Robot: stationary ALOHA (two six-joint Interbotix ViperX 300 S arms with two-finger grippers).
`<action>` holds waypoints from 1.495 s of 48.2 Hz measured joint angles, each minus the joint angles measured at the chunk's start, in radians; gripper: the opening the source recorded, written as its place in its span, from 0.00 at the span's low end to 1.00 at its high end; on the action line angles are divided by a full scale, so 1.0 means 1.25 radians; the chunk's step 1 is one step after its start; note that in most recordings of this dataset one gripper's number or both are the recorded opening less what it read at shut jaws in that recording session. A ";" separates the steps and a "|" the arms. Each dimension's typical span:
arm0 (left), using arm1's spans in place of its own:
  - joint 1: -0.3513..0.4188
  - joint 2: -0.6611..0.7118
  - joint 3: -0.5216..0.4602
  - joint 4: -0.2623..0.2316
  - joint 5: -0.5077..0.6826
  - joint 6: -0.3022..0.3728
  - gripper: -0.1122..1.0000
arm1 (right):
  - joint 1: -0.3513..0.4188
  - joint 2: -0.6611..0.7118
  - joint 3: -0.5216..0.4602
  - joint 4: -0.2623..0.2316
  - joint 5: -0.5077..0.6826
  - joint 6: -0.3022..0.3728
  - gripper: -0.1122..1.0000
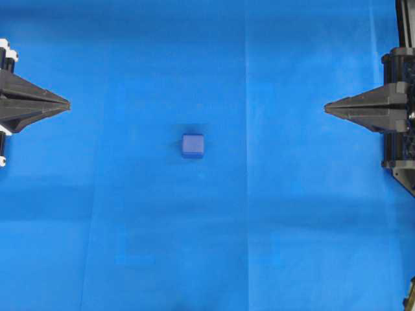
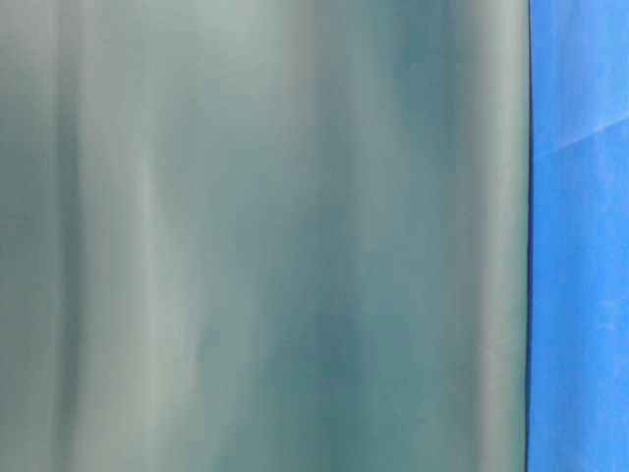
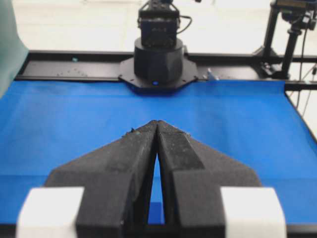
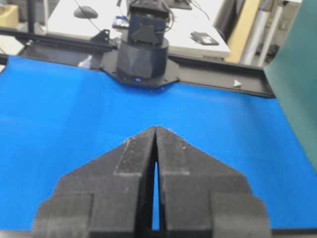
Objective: Handover the blue block to the right arm after grasping it with the left arm, then place it in the designated position.
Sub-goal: 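Open the left gripper wide at its start position, then move the open left gripper over the small blue cube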
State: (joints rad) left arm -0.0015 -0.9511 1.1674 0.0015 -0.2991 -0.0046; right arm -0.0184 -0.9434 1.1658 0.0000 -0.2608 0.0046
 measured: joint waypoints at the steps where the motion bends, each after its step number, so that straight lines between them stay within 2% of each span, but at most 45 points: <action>1: 0.000 0.000 0.000 0.001 -0.001 0.000 0.10 | -0.001 0.000 0.000 0.000 0.000 0.001 0.06; 5: 0.001 0.002 0.000 0.000 -0.001 0.000 0.11 | -0.006 0.000 0.000 0.001 0.001 0.001 0.09; 8: 0.002 0.004 0.000 0.001 -0.002 0.000 0.17 | -0.009 0.000 0.000 0.001 0.004 0.002 0.15; 13: 0.002 0.005 0.000 0.000 -0.002 -0.001 0.42 | -0.011 0.001 0.000 0.006 0.006 0.004 0.36; 20: 0.002 0.005 0.000 0.000 -0.004 -0.001 0.81 | -0.016 0.001 0.000 0.033 0.017 0.004 0.75; 23: 0.002 0.006 0.000 0.000 -0.004 -0.001 0.91 | -0.020 0.001 0.000 0.040 0.027 0.004 0.89; 26: 0.002 0.006 0.000 0.000 -0.004 -0.001 0.94 | -0.025 0.001 0.000 0.044 0.031 0.004 0.97; 54: 0.015 0.032 0.000 0.000 -0.017 -0.002 0.94 | -0.029 0.002 -0.007 0.049 0.027 0.004 0.98; 62: 0.027 0.108 -0.025 0.000 -0.070 -0.002 0.94 | -0.028 0.004 -0.007 0.049 0.021 0.004 0.98; 72: 0.029 0.259 -0.094 0.000 -0.128 0.000 0.94 | -0.029 0.004 -0.006 0.049 0.020 0.002 0.98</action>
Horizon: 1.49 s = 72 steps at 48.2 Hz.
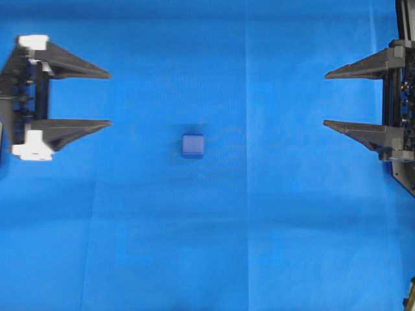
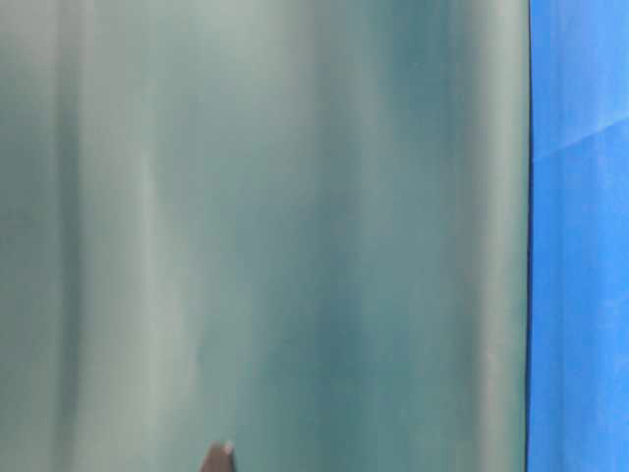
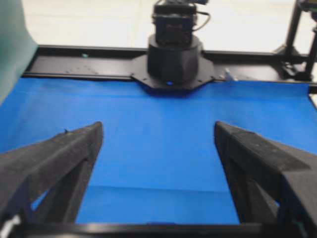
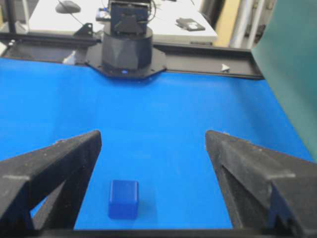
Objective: Handover the blue block to the right arm after grasping it with the left arm, then place it in the designated position.
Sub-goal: 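Move the open left gripper over the small blue cube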
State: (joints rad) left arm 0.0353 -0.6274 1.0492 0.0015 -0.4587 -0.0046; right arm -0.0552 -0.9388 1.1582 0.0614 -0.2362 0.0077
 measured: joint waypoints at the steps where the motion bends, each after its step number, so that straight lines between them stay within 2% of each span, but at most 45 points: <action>1: 0.000 0.013 -0.009 0.000 -0.004 0.000 0.94 | 0.000 0.000 -0.001 0.000 0.000 0.000 0.98; 15: 0.000 0.205 -0.150 0.000 -0.018 0.000 0.94 | -0.001 0.004 0.000 0.000 0.000 0.000 0.98; 32: 0.006 0.350 -0.299 0.000 0.022 0.009 0.94 | -0.001 0.006 -0.001 0.000 -0.001 -0.001 0.98; 43: 0.009 0.387 -0.350 0.000 0.083 0.009 0.94 | -0.001 0.006 -0.001 0.000 -0.001 -0.001 0.98; 55: 0.010 0.391 -0.361 0.000 0.118 0.009 0.94 | -0.001 0.007 -0.001 -0.001 -0.005 -0.001 0.98; 63: 0.010 0.399 -0.385 0.000 0.204 0.009 0.94 | -0.001 0.006 -0.001 0.000 -0.005 -0.001 0.98; 72: 0.010 0.430 -0.463 0.000 0.428 0.009 0.94 | -0.001 0.006 -0.002 0.000 -0.005 -0.001 0.98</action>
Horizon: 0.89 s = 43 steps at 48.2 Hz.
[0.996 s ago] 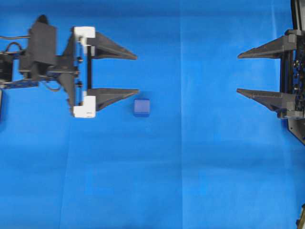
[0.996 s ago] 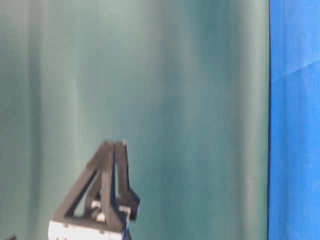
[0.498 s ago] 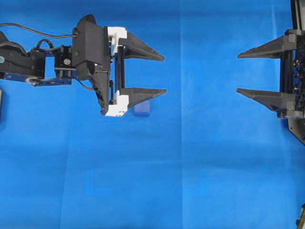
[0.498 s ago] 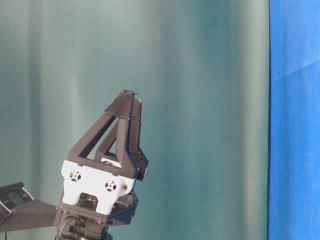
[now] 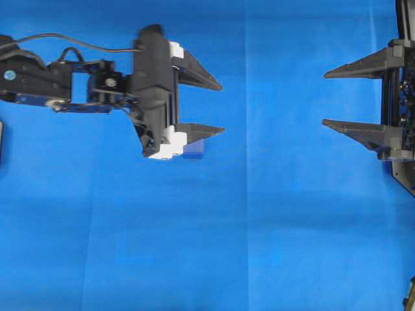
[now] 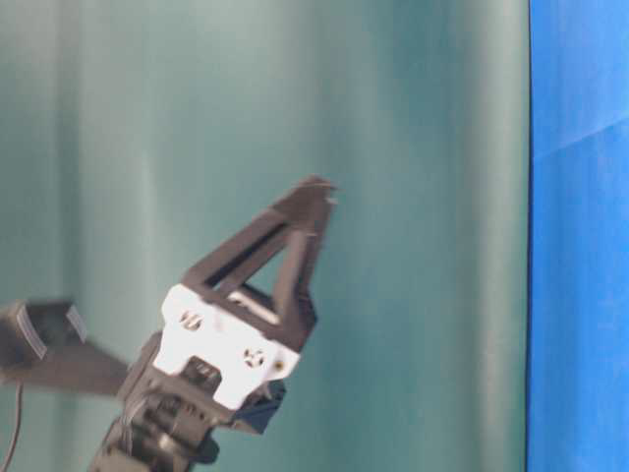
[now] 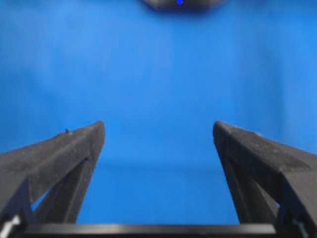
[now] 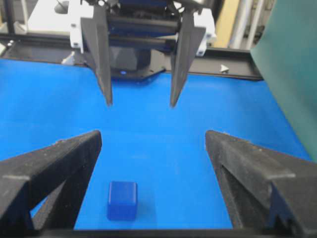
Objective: Handover the blue block to the right arm after grasping it with the left arm, then place it in the designated position.
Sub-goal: 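Move the open left gripper over the small blue cube, then lower the left gripper around the blue cube and close it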
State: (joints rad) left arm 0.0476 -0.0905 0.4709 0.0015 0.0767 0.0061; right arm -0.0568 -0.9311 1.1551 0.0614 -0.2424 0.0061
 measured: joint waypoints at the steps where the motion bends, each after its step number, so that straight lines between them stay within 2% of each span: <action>1: 0.000 0.006 -0.013 0.000 0.036 0.000 0.94 | 0.000 0.000 0.000 -0.001 0.000 0.000 0.98; 9: -0.010 0.064 -0.129 0.000 0.272 0.000 0.94 | 0.000 0.001 0.000 -0.001 0.000 0.001 0.98; 23: -0.017 0.153 -0.298 0.000 0.568 -0.001 0.94 | 0.000 0.000 0.000 -0.001 0.000 0.000 0.98; 31: -0.018 0.180 -0.353 0.000 0.647 -0.006 0.94 | 0.000 0.001 -0.001 -0.001 -0.001 0.000 0.98; 43: -0.026 0.183 -0.361 0.001 0.660 -0.009 0.94 | 0.000 0.000 0.000 0.000 0.000 0.000 0.98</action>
